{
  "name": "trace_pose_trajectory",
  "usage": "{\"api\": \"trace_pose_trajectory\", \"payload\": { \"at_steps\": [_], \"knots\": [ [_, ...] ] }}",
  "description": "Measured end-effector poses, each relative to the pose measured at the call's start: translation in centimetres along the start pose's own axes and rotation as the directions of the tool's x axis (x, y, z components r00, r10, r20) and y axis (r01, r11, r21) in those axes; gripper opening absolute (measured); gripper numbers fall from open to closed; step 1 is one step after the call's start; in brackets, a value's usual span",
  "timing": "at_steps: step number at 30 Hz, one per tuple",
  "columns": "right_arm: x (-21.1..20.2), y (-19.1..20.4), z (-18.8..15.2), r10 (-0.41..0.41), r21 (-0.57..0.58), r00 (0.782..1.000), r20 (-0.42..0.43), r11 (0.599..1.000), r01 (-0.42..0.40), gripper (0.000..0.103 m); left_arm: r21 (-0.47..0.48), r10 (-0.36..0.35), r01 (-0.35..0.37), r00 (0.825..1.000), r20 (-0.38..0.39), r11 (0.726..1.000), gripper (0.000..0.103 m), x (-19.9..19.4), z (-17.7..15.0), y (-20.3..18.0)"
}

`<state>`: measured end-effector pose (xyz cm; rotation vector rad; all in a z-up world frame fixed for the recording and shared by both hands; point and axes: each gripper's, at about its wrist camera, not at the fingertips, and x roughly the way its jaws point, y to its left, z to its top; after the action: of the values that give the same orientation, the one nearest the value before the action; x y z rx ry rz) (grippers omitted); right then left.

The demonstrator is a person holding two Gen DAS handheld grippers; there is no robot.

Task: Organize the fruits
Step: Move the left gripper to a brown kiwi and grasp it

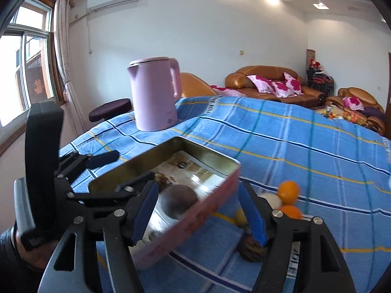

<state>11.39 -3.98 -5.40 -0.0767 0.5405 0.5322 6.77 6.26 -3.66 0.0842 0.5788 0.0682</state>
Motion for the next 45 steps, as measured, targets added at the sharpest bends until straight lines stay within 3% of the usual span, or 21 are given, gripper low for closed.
{"api": "trace_pose_trajectory", "payload": {
  "at_steps": [6,13,23,26,30,34,37,39,45],
  "knots": [
    [-4.6,-3.5,-2.4,-0.095,0.071,0.995,0.009,0.993,0.094,0.070,-0.013,-0.072,0.073,0.997,0.032,0.997,0.073,-2.7,-0.5,-2.6],
    [-8.8,-6.7,-5.9,-0.222,0.134,0.975,0.021,0.967,0.217,0.071,0.056,-0.190,0.188,0.981,0.031,0.981,0.073,-5.0,-1.2,-8.3],
    [-9.4,-10.1,-9.1,-0.280,0.213,0.960,-0.018,0.937,0.277,0.073,0.144,-0.300,0.308,0.951,-0.077,0.940,0.072,-3.8,-2.2,-15.4],
    [-9.5,-11.0,-9.5,-0.293,0.243,0.956,-0.021,0.926,0.289,0.073,0.152,-0.324,0.341,0.938,-0.125,0.928,0.058,-2.9,-2.4,-16.5],
    [-9.7,-11.7,-9.6,-0.306,0.261,0.952,-0.021,0.917,0.301,0.073,0.145,-0.348,0.375,0.920,-0.182,0.916,0.053,-1.6,-2.6,-17.5],
    [-9.6,-11.8,-9.7,-0.307,0.264,0.951,-0.024,0.916,0.302,0.073,0.142,-0.376,0.415,0.896,-0.236,0.899,0.028,-0.7,-3.0,-17.9],
    [-9.1,-11.6,-9.4,-0.301,0.253,0.953,-0.027,0.920,0.298,0.073,0.117,-0.404,0.440,0.881,-0.246,0.890,0.027,-0.6,-3.0,-17.6],
    [-8.7,-11.3,-9.0,-0.300,0.240,0.953,-0.029,0.924,0.298,0.073,0.114,-0.402,0.435,0.886,-0.230,0.893,0.027,-0.7,-2.7,-17.2],
    [-6.7,-10.6,-7.3,-0.309,0.186,0.949,-0.064,0.931,0.315,0.073,0.109,-0.342,0.358,0.929,-0.140,0.927,0.027,-0.8,-1.0,-15.0]
  ]
}}
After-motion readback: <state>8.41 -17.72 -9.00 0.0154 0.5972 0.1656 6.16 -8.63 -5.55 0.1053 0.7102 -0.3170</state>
